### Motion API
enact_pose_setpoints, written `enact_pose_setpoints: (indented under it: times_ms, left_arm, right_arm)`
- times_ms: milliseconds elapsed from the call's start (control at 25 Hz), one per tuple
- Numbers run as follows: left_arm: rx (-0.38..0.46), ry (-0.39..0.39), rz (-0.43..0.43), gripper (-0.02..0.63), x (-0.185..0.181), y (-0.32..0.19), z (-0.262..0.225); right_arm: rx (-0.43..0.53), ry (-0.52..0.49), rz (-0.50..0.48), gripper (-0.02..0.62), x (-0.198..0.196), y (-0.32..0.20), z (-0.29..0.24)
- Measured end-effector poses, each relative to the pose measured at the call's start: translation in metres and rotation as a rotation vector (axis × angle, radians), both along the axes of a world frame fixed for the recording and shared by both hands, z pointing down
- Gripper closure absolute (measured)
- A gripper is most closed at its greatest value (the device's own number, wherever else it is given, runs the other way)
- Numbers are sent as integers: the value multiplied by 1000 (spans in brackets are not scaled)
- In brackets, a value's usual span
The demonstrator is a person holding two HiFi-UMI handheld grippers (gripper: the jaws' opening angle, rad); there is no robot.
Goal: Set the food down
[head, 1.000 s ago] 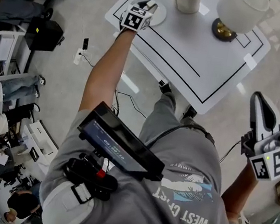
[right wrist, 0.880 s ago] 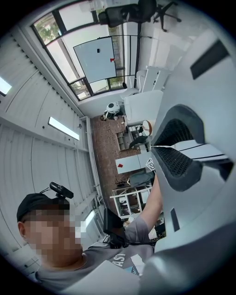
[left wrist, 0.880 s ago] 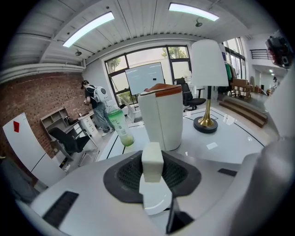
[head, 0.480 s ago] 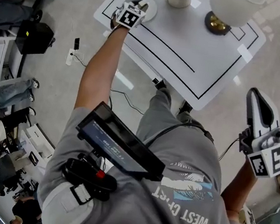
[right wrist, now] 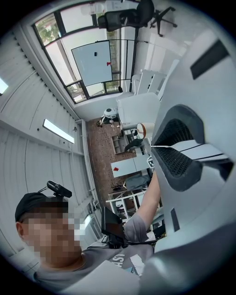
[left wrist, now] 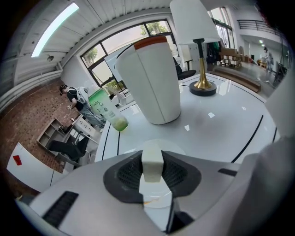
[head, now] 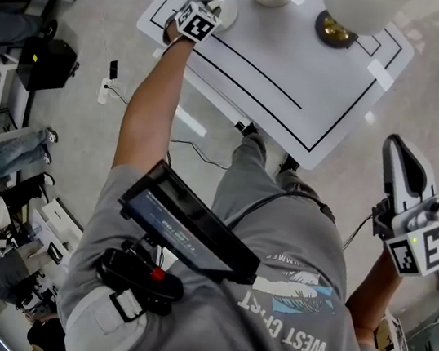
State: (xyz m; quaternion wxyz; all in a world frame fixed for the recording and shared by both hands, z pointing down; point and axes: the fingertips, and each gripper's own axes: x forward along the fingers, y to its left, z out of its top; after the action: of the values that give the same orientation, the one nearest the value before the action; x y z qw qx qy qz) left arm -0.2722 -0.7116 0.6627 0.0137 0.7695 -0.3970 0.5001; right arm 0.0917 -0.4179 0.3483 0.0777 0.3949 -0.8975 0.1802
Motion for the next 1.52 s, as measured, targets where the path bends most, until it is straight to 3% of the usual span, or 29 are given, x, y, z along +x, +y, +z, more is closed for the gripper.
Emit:
enact_pose_setpoints:
  times_ms: [1200,1520]
  left_arm:
    - [20,-495,227,502,-11,-7,41]
    - [-6,-525,261,501,-7,2,47]
  right_arm:
    - [-91,9,-3,588,-9,2,26]
    - [-93,1,-5,588,-10,3,25]
